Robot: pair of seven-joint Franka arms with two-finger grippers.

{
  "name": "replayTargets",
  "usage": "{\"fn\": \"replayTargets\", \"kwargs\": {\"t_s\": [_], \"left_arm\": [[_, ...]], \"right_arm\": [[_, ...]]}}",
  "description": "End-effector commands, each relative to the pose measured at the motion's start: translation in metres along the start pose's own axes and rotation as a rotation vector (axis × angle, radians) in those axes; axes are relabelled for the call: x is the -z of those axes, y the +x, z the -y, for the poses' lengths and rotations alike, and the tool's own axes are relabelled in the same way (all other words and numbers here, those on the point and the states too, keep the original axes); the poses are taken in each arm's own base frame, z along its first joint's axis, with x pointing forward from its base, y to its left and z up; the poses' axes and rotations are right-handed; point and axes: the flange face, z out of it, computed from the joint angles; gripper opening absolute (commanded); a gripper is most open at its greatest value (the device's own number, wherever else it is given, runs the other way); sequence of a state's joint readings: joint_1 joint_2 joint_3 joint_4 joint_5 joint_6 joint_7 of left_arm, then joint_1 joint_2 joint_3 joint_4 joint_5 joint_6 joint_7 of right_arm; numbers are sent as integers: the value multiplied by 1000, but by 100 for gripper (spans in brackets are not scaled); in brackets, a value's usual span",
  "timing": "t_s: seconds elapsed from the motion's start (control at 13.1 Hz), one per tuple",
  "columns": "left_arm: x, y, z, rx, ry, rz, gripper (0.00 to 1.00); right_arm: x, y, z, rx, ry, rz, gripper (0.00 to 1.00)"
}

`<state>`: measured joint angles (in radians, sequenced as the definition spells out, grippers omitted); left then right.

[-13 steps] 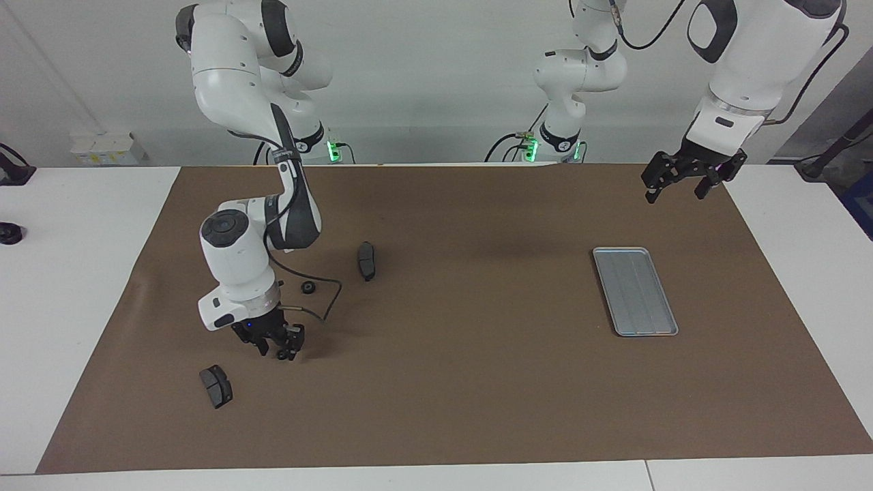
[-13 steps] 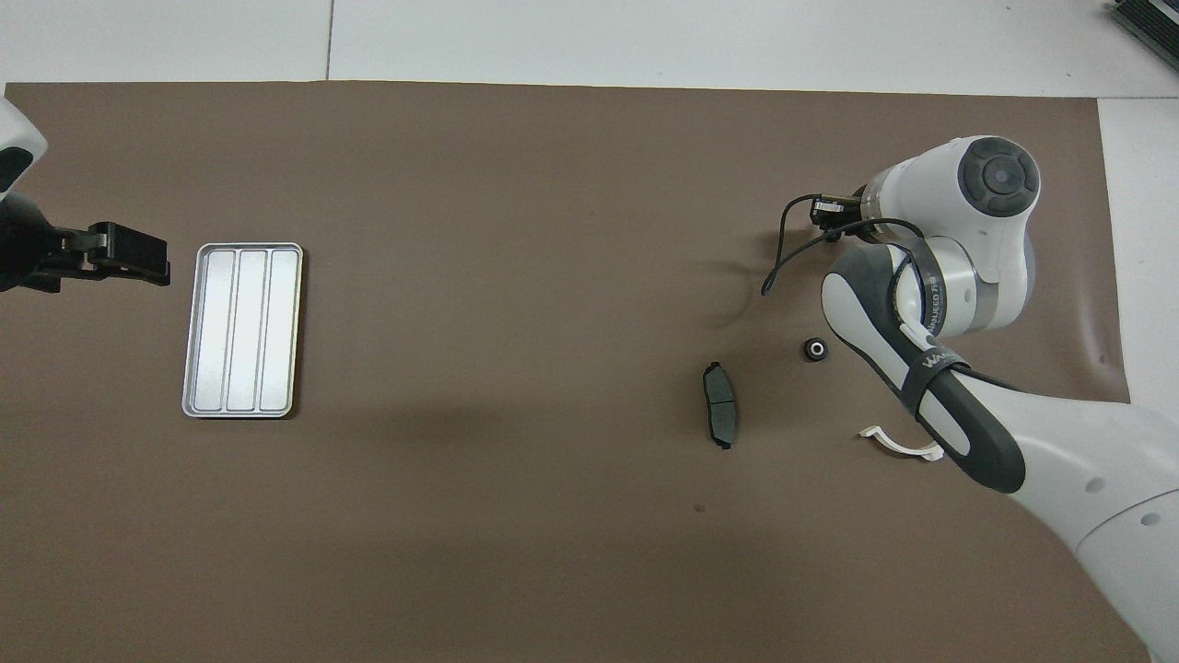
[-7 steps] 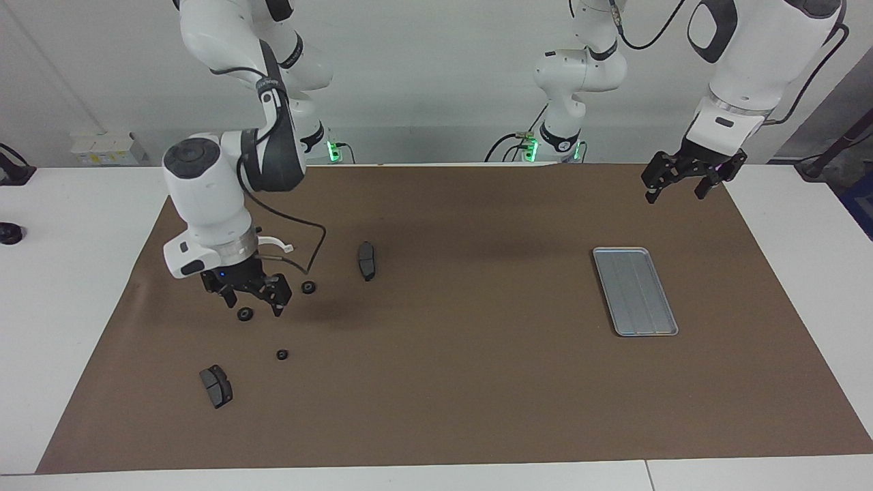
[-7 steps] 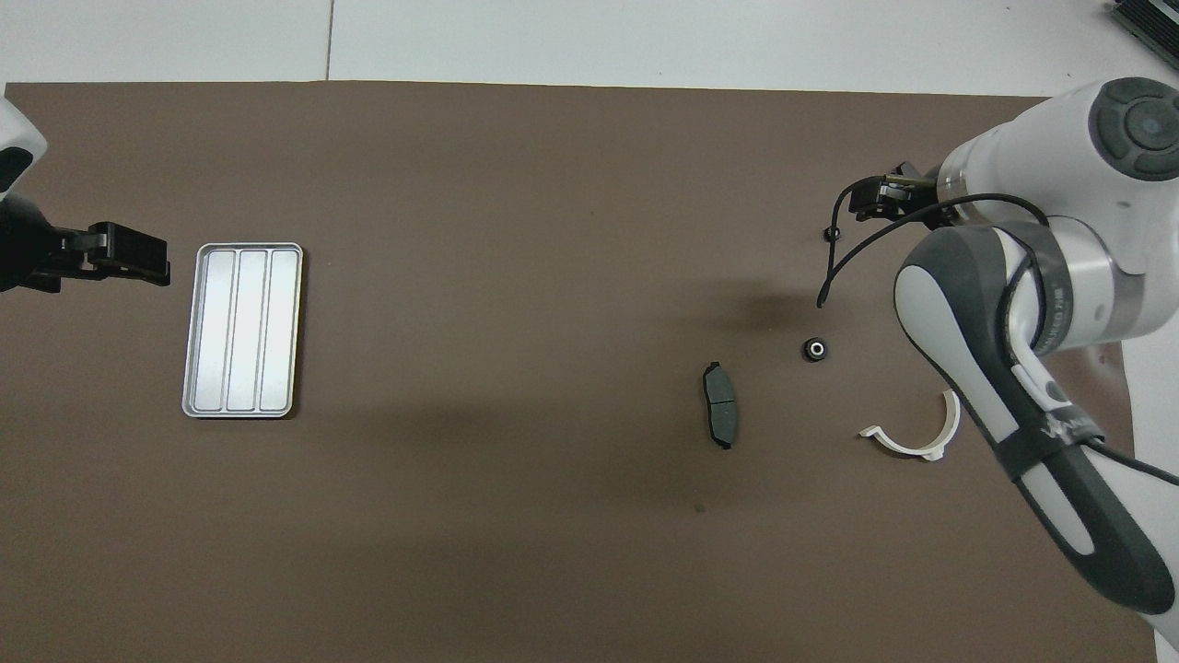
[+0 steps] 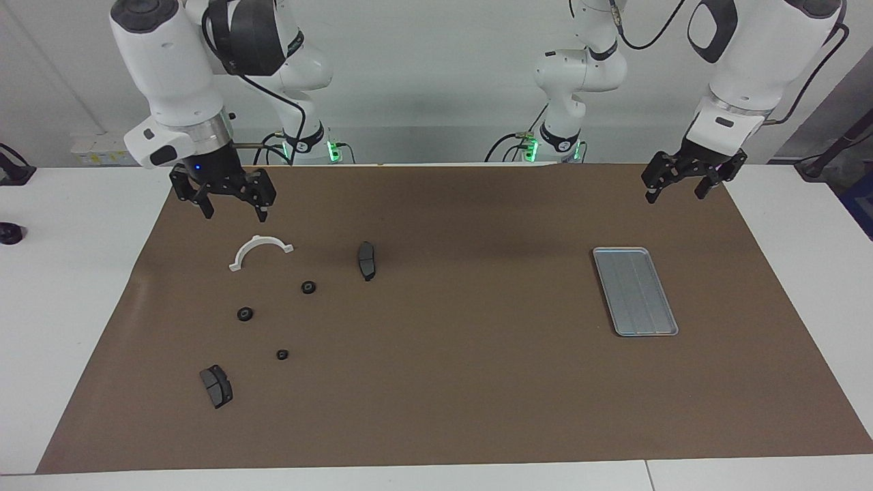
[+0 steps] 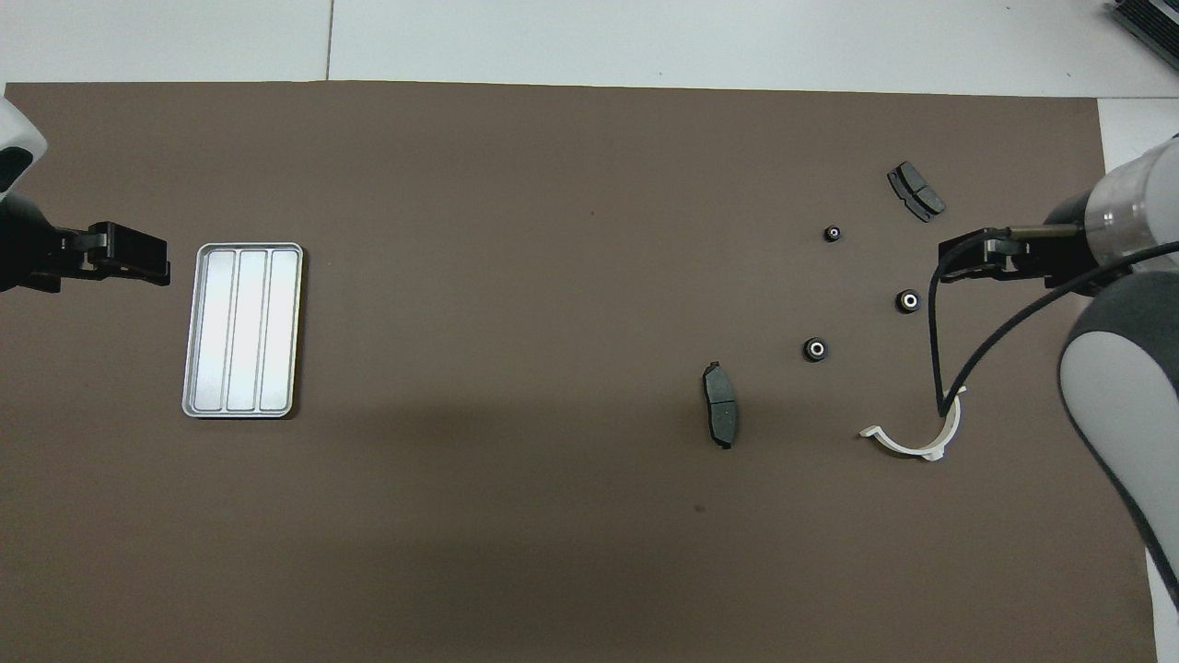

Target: Place bearing gear from tray to pile

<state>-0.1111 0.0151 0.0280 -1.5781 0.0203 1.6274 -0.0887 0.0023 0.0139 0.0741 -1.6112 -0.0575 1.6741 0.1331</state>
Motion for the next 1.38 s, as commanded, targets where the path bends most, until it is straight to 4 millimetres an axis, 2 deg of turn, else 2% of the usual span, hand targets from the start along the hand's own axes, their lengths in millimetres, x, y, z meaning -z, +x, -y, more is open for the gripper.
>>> {"fn": "replayTargets", "kwargs": {"t_s": [0.0,0.46,0.84,1.3], "left_arm": [[1,-7,5,0,12,-10,100],[1,-7,4,-2,12,-8,100],[1,-7,5,0,12,-8,100],[1,-7,4,-2,12,-8,100]], "right_arm": [[10,1,-14,33,36,37,100],[9,-15,-9,18,51,99,100],[4,-18,-8,-20,32,88,100],[5,-11,-7,-49,37,39,100]]}}
